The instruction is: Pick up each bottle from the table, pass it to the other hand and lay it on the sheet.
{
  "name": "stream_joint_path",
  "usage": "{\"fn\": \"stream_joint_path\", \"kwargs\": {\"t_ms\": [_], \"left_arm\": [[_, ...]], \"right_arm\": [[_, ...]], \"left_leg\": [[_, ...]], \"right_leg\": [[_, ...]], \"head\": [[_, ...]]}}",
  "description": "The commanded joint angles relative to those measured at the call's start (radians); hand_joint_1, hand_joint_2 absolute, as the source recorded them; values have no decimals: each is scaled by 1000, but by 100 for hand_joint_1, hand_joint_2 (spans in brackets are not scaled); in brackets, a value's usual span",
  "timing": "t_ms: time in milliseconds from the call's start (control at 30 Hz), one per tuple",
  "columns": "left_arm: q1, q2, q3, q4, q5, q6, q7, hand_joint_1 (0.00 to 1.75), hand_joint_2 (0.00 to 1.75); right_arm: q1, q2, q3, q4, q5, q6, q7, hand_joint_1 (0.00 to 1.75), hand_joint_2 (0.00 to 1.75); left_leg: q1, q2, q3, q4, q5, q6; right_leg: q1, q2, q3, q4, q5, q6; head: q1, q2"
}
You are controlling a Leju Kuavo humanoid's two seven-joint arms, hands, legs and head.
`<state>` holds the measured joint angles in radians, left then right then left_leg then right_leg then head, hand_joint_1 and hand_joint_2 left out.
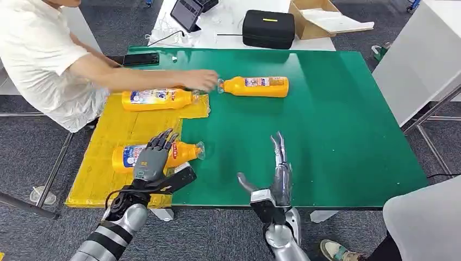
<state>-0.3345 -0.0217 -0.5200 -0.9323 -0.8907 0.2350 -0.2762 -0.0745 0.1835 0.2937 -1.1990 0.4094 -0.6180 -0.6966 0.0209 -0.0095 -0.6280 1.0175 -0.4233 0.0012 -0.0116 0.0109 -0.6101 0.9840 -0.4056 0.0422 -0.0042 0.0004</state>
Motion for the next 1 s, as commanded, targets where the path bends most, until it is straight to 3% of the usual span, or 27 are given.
{"fn": "stream_joint_path", "kwargs": {"t_ms": [33, 100, 200, 400, 600, 733, 967, 1000], "left_arm": [[126, -33, 22, -241, 255, 12, -138, 0, 175], [197, -66, 26, -339, 365, 13, -184, 0, 175], [229, -68, -11, -380, 450, -40, -171, 0, 175], [232, -79, -7, -365, 495, -32, -182, 0, 175], [189, -116, -44, -324, 492, 10, -151, 0, 175], [187, -121, -78, -300, 502, 24, -153, 0, 175], [182, -125, -101, -281, 477, 67, -161, 0, 175], [175, -127, -111, -272, 467, 76, -163, 0, 175]], "right_arm": [[-50, -125, -90, 41, 332, -80, 112, 0, 175], [-42, -150, -164, 5, 420, -80, 131, 0, 175], [-45, -194, -271, 13, 674, -80, 223, 0, 175], [-64, -205, -340, 104, 802, -80, 235, 0, 175], [-208, -293, -182, 372, 834, -69, 394, 0, 175], [-260, -328, -137, 413, 880, -80, 453, 0, 175], [-289, -333, -106, 446, 894, -80, 458, 0, 175], [-305, -327, -94, 464, 885, -80, 450, 0, 175]], "left_leg": [[0, 0, 3, 0, -1, 2], [-1, -1, 3, 0, -1, 3], [-2, -2, 2, 0, -1, 3], [-3, -1, 1, 0, -2, 3], [-3, 2, 4, 0, -2, 3], [-3, 2, 2, 0, -1, 3], [-4, 2, 7, -1, -3, 4], [-3, 1, 2, 0, -1, 3]], "right_leg": [[0, -1, 3, -1, 0, -1], [-1, -2, 4, -1, -1, 0], [-2, -3, 4, -1, -2, 1], [-2, -1, 2, -2, -1, 0], [-2, 1, 4, -3, 0, 0], [-2, 0, 2, -2, 0, 1], [-3, -1, 7, -2, -2, -1], [-3, 0, 2, -1, 0, 1]], "head": [[0, 0], [0, 0], [0, 0], [0, 0], [0, 0], [0, 0], [0, 0], [0, 0]]}}
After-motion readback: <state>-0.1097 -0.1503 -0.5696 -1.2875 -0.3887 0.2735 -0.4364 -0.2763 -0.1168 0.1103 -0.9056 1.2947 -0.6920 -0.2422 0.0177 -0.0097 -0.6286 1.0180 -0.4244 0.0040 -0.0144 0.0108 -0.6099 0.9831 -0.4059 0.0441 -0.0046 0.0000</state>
